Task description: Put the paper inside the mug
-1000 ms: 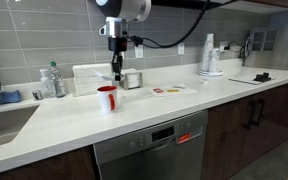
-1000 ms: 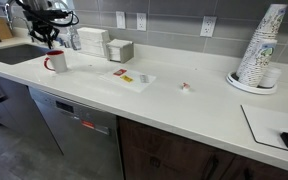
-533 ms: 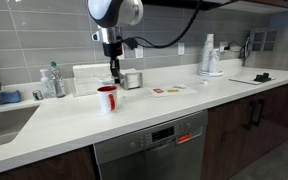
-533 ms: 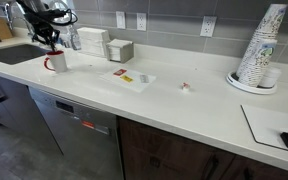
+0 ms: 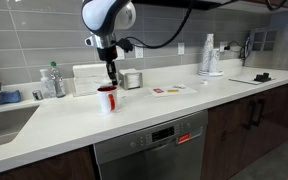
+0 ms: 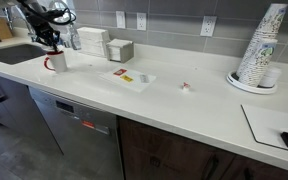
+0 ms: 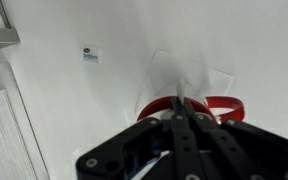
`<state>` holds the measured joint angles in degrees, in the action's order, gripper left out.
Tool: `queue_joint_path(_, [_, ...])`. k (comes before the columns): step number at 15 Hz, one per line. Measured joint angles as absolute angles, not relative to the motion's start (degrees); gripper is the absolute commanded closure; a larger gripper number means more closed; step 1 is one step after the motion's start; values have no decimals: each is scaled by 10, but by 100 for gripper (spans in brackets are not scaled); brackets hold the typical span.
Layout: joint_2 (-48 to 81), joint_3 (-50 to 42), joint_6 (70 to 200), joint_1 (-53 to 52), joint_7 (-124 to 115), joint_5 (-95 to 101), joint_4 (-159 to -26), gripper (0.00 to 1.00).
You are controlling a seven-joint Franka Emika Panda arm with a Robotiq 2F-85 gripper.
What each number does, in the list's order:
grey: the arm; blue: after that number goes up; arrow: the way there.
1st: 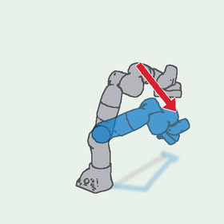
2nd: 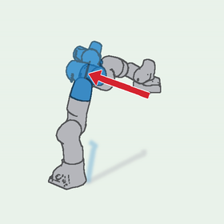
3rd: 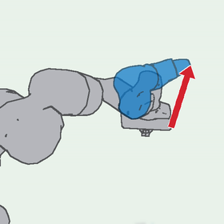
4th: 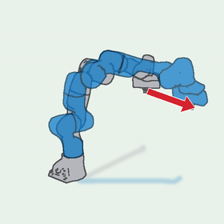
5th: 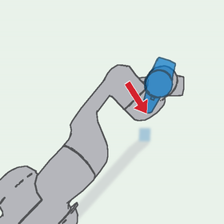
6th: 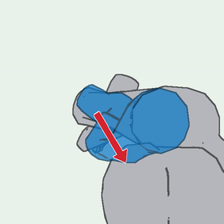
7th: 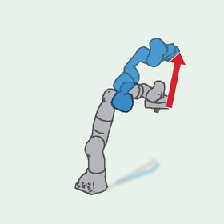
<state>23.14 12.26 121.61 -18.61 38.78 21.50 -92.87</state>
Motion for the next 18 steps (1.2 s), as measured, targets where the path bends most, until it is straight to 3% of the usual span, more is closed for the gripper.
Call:
queue_joint_path(11, [275, 122, 1185, -212, 385, 286, -885, 98])
queue_joint_path(12, [278, 122, 1183, -214, 385, 289, -883, 87])
queue_joint_path(18, [285, 122, 1165, -218, 386, 290, -869, 42])
